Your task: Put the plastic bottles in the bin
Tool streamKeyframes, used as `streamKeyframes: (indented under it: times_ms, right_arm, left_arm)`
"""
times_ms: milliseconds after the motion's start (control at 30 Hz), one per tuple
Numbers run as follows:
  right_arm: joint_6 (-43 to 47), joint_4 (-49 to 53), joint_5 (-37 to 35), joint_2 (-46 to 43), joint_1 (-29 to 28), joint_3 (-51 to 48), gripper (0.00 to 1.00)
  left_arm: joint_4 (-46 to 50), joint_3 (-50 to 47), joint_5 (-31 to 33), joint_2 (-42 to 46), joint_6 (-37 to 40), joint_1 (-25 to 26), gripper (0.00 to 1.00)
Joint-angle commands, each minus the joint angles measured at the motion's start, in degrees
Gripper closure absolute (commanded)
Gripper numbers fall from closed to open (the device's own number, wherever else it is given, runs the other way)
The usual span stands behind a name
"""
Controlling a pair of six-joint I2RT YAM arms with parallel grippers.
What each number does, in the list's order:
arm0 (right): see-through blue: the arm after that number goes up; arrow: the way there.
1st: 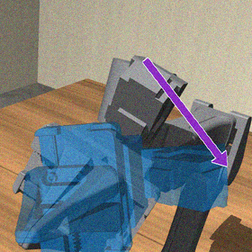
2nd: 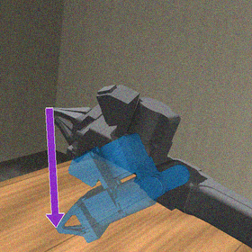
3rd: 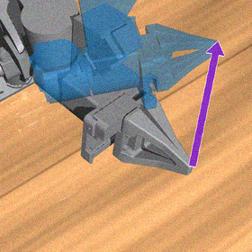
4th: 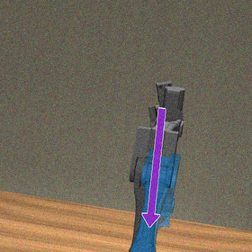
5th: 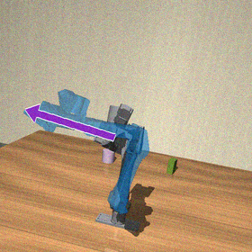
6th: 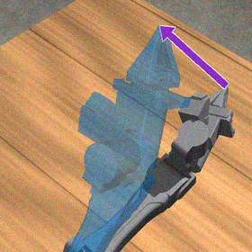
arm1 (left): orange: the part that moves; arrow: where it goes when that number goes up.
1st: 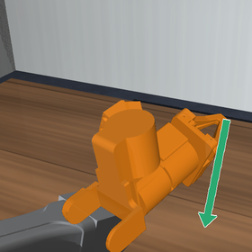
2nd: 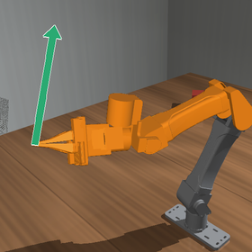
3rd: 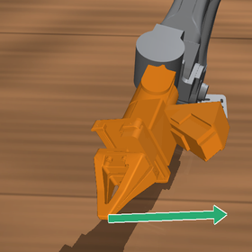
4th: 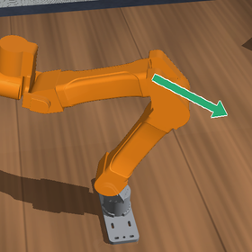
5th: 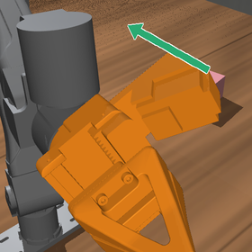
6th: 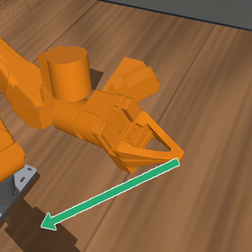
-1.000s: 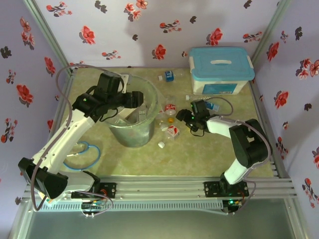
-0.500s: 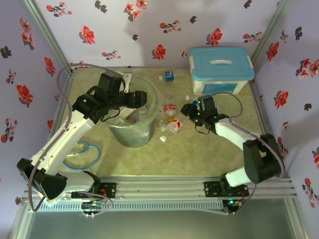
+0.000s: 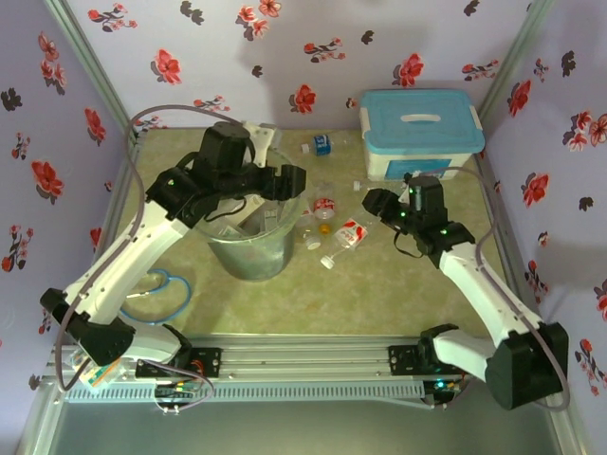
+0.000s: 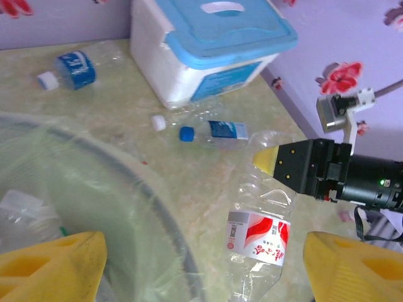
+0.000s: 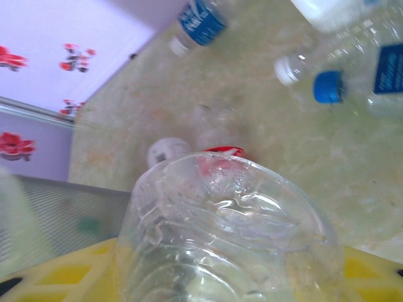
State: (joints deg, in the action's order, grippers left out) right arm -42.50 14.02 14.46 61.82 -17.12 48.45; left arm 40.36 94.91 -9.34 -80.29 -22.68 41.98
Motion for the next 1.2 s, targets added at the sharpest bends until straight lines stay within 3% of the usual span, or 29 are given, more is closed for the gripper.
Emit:
streamKeyframes:
  times_ms: [0, 200, 367, 700, 900, 1067, 1167]
  right_arm:
    - [3.1, -2.8, 3.6, -3.5, 0.4, 2.9, 0.57]
    - [-0.4, -18.2, 12.8, -4.7, -0.3, 4.7, 0.6]
    - [-1.1, -21.7, 15.6, -4.2, -1.2, 8.0, 0.6]
    - [-5.4, -28.4, 18.1, -1.6, -3.6, 9.3, 0.6]
    - [-6.4, -30.7, 17.8, -0.3, -4.1, 9.7, 0.6]
    - [-6.6, -31.7, 17.3, 0.7, -4.6, 9.7, 0.59]
    - [-6.7, -32.6, 17.3, 1.4, -4.7, 9.5, 0.57]
  left_arm:
    - [-0.3, 3.5, -5.3, -2.2, 3.0, 2.5, 0.08]
    - [-0.5, 7.6, -8.7, -5.7, 4.0, 5.5, 0.0]
    - [-1.2, 8.7, -12.4, -6.7, 3.5, 6.2, 0.0]
    - [-0.3, 11.6, -13.2, -10.8, 2.6, 6.6, 0.01]
    - [-0.8, 11.2, -13.7, -10.9, 2.7, 7.0, 0.14]
    - [-1.2, 10.9, -13.9, -10.9, 2.3, 7.0, 0.33]
    - [-1.6, 11.1, -13.9, -11.1, 2.2, 7.0, 0.37]
